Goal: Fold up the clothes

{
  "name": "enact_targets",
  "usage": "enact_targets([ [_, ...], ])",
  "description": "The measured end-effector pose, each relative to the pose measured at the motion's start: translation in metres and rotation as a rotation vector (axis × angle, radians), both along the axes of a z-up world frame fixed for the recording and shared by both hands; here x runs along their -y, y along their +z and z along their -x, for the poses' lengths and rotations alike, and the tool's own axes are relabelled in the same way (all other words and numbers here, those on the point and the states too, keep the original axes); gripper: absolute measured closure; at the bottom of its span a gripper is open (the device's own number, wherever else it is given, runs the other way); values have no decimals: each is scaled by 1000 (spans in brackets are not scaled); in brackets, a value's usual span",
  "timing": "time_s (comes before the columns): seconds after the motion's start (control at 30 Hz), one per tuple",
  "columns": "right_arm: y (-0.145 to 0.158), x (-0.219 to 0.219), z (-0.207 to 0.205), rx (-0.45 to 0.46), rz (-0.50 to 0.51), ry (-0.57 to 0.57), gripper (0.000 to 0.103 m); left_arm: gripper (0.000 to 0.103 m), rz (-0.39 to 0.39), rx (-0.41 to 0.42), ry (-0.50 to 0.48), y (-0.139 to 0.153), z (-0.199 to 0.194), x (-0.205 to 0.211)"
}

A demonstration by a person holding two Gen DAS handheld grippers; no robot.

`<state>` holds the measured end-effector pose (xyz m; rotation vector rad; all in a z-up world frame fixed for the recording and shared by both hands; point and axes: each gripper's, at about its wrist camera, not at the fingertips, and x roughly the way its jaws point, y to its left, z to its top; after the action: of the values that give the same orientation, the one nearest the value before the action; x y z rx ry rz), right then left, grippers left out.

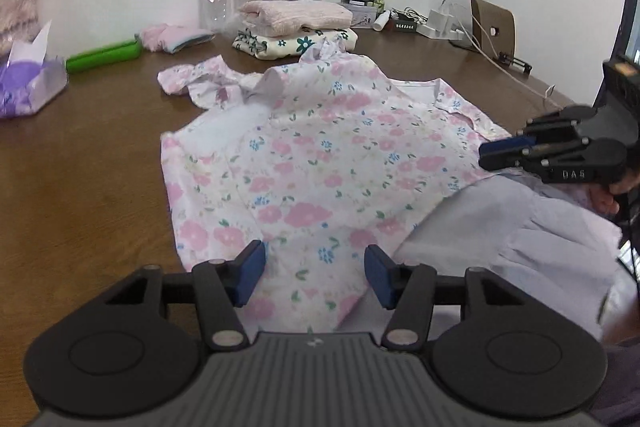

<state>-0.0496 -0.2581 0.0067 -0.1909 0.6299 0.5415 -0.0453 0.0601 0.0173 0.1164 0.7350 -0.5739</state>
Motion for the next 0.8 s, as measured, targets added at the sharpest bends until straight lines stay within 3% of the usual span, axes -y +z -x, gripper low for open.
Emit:
enact_targets([
  [0.03, 0, -1, 4, 5, 7, 36, 93, 47, 9, -6, -2, 0, 2, -3],
  [0.23, 1, 8, 19, -16, -28, 74, 93, 44, -4, 3, -22, -2, 33, -15],
  [0.3, 4, 12, 19, -17, -25, 43, 88, 44, 37, -50, -23, 2, 31, -24],
  [0.37, 7, 18, 20, -1, -19, 17, 82, 42, 93, -93, 0, 6, 18, -36],
  [0.47, 6, 27, 18, 23, 18, -11, 70, 41, 95, -79, 46, 15, -9, -43],
  [0.53, 5, 33, 11, 1, 20, -24, 69, 41, 57, -62, 44, 21, -36, -35],
  [0.6, 10, 35, 6, 3, 15, -26, 69, 30, 69, -81, 53, 20, -68, -28],
  [0.67, 15, 36, 1, 19, 34, -35, 69, 30, 54, -109, 129, 13, -92, -24],
  [0.8, 18, 43, -10, 18, 62, -41, 69, 28, 66, -89, 162, 1, -95, -32],
])
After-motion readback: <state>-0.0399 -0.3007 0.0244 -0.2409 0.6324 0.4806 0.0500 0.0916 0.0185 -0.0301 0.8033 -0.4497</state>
